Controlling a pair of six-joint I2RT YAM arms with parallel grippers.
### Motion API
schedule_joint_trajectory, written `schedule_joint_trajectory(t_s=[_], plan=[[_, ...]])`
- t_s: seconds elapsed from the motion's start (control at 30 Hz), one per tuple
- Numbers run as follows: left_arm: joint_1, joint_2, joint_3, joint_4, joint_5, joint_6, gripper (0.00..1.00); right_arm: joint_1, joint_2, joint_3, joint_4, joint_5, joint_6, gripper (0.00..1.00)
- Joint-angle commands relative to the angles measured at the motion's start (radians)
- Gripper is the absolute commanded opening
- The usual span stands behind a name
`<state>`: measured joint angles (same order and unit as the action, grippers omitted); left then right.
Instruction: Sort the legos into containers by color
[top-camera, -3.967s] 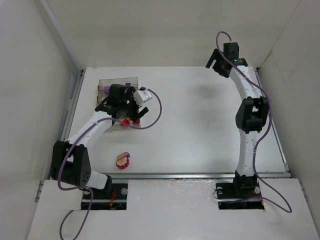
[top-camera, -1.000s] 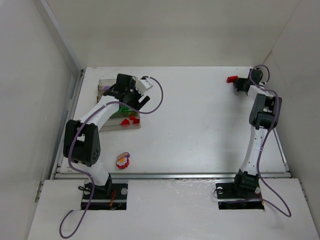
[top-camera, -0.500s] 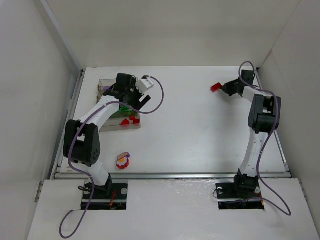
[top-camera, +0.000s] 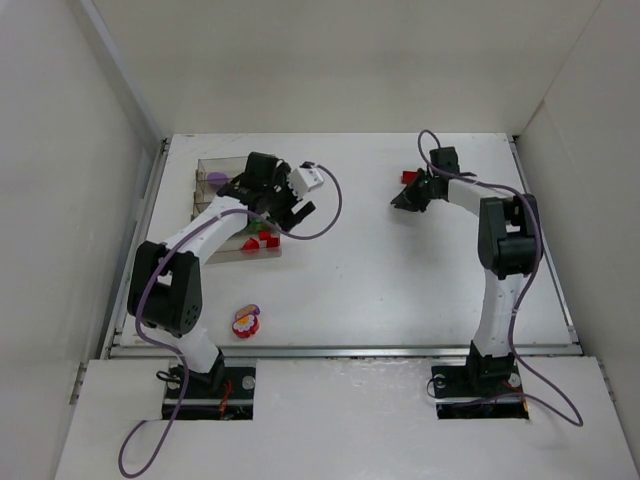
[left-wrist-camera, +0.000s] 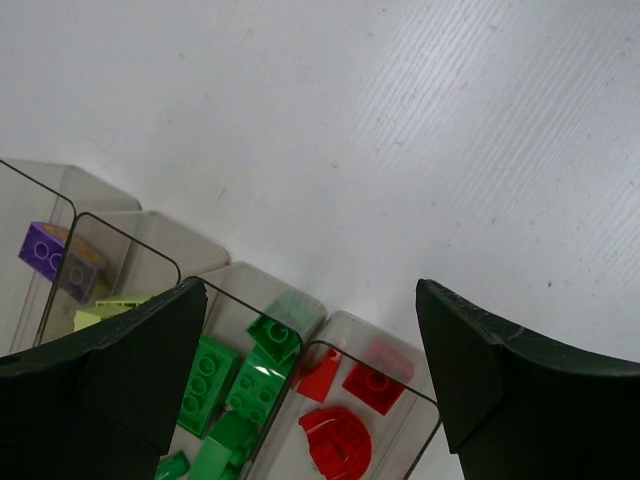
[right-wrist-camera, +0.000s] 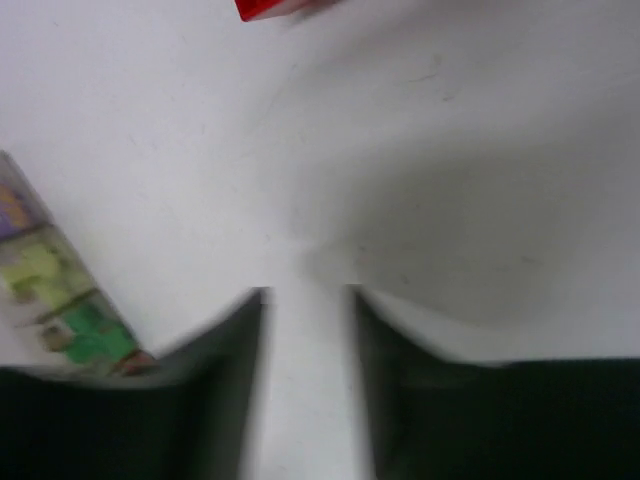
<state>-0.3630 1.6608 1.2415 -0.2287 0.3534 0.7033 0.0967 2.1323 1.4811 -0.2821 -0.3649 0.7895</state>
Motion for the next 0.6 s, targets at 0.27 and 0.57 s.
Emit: schedule_joint_trajectory(t_s=[0.27, 0.57], plan=[[-0.007, -0.105, -0.043, 0.038, 0.016, 0.018, 0.84, -0.006, 0.004, 0.500, -0.515, 0.515, -0.283, 1.00], [-0.007, -0.134, -0.063, 0.038, -0.004, 0.028, 0.85, 0.003, 0.262, 0.846, -0.657, 0.607, -0.444, 1.00]])
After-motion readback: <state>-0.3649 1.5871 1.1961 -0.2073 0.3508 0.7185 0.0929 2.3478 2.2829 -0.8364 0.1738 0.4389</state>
